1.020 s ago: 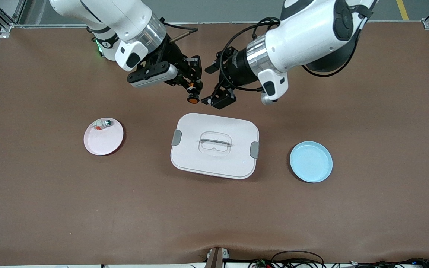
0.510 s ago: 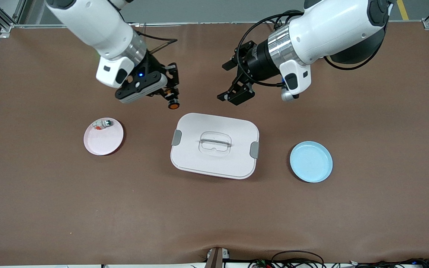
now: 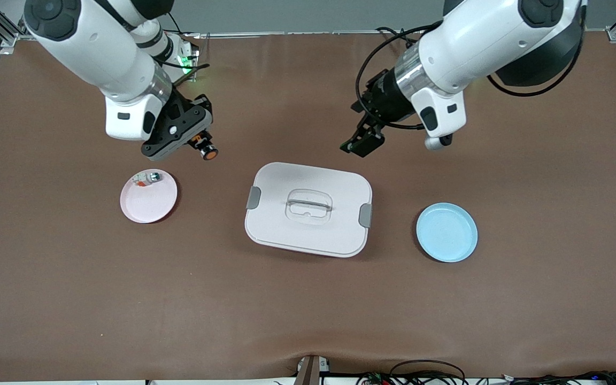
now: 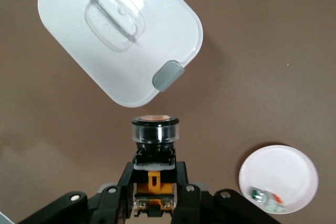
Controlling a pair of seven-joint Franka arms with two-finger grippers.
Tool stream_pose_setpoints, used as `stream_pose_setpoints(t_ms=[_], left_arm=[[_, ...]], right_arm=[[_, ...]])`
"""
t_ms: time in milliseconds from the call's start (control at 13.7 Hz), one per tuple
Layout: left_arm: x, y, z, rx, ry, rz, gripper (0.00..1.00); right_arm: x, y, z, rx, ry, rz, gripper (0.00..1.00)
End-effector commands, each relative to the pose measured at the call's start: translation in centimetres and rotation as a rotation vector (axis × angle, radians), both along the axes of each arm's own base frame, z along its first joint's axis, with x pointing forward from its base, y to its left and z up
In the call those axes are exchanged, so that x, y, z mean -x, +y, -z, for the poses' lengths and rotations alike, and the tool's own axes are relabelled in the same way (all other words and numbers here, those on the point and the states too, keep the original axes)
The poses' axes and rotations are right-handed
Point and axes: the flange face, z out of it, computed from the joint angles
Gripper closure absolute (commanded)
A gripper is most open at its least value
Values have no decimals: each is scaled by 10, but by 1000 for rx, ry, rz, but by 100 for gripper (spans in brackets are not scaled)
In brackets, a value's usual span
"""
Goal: Transfer orange switch to right arm and place
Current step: 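Open the left gripper and withdraw it while the right gripper pulls away, then carry the switch with the right gripper over the white-pink plate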
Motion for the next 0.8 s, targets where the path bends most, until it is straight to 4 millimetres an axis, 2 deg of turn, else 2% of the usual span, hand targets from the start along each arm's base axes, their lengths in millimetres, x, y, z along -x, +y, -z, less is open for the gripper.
stream_pose_setpoints(t_ms=[0, 146, 364, 729], left_arm=[[8, 16, -6, -77, -52, 143, 0], [3, 42, -11, -93, -83, 238, 0], [-8, 89, -7, -118, -102, 416, 0], [-26, 161, -7, -136, -180, 666, 0]], right_arm=[[-5, -37, -8, 5, -25, -158, 100], [-8, -65, -4, 10, -35, -256, 100], [-15, -111, 9, -3, -23, -437, 100], [2, -143, 33, 74, -17, -562, 100]])
